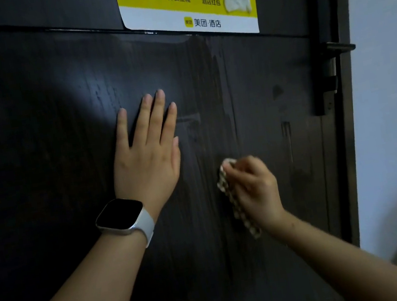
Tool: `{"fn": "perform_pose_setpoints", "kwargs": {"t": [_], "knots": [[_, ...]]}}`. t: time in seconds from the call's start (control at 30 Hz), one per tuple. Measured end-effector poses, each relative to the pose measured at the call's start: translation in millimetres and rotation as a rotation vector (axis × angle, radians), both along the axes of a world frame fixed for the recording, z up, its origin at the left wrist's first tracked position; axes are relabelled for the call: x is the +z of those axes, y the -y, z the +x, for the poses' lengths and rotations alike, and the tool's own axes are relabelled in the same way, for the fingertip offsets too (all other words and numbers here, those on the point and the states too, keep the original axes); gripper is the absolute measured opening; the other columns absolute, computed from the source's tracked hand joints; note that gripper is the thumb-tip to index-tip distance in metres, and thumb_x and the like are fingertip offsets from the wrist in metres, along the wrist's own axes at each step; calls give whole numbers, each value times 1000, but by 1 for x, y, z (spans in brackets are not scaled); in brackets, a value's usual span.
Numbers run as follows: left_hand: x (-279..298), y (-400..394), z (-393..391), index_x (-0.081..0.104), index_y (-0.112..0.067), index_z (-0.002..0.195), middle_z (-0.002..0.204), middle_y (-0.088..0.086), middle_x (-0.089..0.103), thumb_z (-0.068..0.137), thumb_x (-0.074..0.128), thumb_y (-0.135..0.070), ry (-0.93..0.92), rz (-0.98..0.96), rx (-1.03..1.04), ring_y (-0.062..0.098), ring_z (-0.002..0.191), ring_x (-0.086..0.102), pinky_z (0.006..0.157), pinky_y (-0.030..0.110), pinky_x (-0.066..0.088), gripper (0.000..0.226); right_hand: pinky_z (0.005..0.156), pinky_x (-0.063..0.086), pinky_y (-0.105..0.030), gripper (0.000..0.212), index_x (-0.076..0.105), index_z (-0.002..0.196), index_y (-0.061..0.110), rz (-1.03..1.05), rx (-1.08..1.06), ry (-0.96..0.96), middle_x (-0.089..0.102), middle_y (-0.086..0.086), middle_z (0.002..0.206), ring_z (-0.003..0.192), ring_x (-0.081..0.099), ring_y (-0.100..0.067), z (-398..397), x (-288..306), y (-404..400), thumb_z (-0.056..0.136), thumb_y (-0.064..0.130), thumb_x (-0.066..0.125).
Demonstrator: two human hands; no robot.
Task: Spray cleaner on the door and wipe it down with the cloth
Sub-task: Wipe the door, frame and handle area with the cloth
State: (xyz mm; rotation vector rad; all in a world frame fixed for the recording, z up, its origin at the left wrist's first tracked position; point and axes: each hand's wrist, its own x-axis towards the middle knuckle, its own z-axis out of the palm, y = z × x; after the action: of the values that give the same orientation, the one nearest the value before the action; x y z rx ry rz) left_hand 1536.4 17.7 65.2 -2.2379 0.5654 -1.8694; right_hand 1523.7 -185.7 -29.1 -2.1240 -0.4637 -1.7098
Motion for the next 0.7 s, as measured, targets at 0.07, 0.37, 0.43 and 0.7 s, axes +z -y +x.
{"fn": "perform_pose_setpoints", "kwargs": {"t": [0.07,0.37,0.43,0.7], "knots": [[1,0,0,11,-14,155,163,9,6,104,23,-33,-4,-1,-10,25,150,5,119,53,3,55,69,50,-37,24,74,107,10,27,5,39,57,-5,90,81,57,-24,3,43,-5,87,1,64],[-1,0,2,10,-14,155,163,9,5,104,20,-33,3,1,-12,25,150,4,119,52,4,55,67,50,-41,29,70,114,8,-21,7,33,55,-6,93,83,55,-22,2,3,-3,88,6,58],[0,0,1,10,-15,155,163,9,4,104,20,-34,-1,-2,-10,25,150,4,119,52,4,56,62,49,-42,26,72,111,9,-63,38,-39,55,-5,88,78,54,-22,-6,-11,-1,88,8,60],[0,0,1,9,-14,155,163,9,4,104,21,-34,-6,3,-23,25,150,4,119,52,3,56,67,53,-42,21,71,107,5,-133,-99,93,60,-9,93,84,59,-24,0,115,-6,92,14,58]]}}
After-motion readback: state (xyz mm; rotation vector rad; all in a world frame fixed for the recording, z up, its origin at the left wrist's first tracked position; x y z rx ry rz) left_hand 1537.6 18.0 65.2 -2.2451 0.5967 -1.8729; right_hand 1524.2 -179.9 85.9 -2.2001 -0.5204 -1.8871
